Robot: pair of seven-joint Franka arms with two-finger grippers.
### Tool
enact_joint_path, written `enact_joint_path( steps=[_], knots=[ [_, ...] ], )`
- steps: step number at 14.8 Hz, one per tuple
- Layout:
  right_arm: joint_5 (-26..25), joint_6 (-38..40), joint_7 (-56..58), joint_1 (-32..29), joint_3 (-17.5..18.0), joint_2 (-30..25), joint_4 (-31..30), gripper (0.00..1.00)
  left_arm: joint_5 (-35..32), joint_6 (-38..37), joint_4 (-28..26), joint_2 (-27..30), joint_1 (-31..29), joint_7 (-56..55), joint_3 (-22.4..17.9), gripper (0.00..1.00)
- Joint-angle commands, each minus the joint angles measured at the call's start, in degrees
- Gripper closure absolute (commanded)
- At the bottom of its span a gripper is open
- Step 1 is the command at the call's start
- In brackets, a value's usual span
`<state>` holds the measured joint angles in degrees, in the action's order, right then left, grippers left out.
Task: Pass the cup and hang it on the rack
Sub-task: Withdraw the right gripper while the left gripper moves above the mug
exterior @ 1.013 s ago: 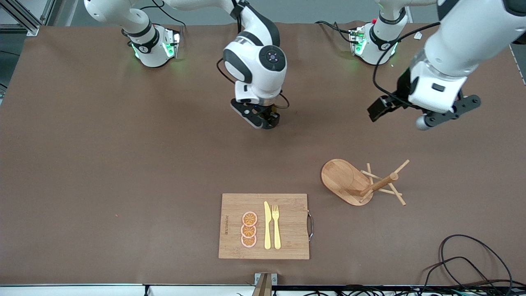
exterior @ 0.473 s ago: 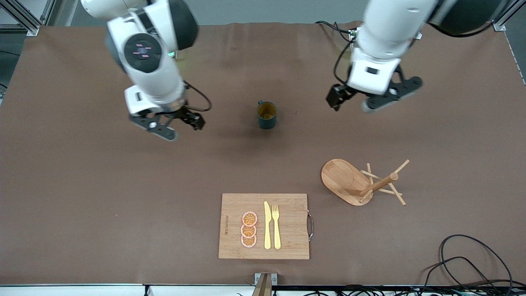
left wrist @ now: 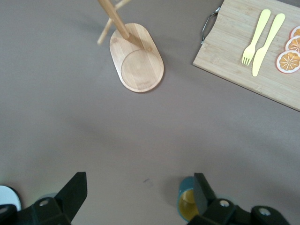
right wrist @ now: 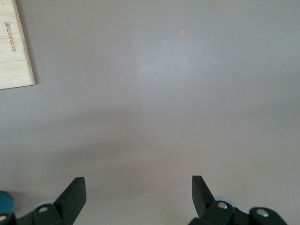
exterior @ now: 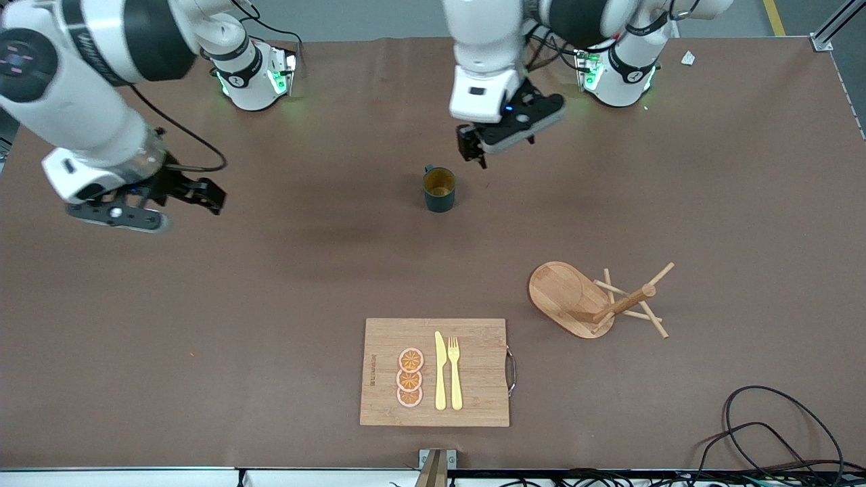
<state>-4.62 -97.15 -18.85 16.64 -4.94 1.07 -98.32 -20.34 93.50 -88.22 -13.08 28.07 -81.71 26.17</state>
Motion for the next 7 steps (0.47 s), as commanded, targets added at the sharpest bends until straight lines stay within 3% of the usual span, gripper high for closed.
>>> enact_joint_path(
  steps=[1,7],
  knots=[
    [-0.9,-1.7,7.5,-4.5,1.3,-4.7,-3.1,0.00,-4.5,2.9,-4.3,-0.1,4.5,-7.8,-0.2,0.00],
    [2.3,-2.0,24.8,-16.4,0.5,-6.3,-2.7,0.00,-17.9,3.2,-5.6,-9.3,16.5,-25.5,-0.2,0.01]
  ],
)
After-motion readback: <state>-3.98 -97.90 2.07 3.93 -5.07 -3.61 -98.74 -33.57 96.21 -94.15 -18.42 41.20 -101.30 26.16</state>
